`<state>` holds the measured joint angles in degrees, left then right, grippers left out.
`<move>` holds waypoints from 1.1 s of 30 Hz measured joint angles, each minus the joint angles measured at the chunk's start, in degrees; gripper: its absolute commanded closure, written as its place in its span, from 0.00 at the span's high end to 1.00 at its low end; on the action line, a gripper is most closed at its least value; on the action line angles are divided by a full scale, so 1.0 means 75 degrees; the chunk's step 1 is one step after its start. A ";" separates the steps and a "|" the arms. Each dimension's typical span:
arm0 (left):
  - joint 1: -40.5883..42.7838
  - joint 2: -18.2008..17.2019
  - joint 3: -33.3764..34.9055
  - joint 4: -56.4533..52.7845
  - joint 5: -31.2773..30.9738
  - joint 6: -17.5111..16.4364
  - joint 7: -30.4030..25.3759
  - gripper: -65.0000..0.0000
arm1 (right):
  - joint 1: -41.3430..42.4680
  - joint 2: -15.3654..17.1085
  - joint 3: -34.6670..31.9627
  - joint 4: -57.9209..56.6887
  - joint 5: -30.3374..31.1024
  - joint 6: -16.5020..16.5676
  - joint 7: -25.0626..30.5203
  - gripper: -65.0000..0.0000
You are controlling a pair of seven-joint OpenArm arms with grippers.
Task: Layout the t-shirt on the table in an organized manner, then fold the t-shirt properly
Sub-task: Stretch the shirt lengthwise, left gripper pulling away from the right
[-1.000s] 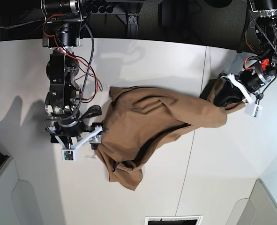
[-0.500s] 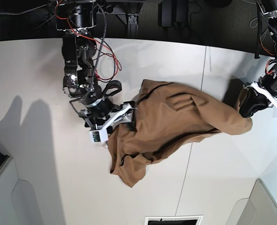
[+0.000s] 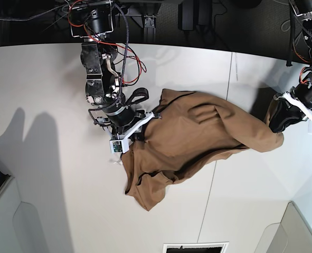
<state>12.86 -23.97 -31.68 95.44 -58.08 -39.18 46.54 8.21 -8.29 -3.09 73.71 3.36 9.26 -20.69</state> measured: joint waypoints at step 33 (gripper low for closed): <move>0.0000 -0.0699 0.0015 0.0003 -0.2122 -0.0017 0.1722 0.31 | 0.0405 0.1472 0.0198 0.3249 -0.0816 -0.0437 -0.2162 0.59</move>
<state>12.86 -29.21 -31.57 95.46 -74.00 -39.31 59.46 11.25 2.74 -1.61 98.08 -2.76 5.98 -36.91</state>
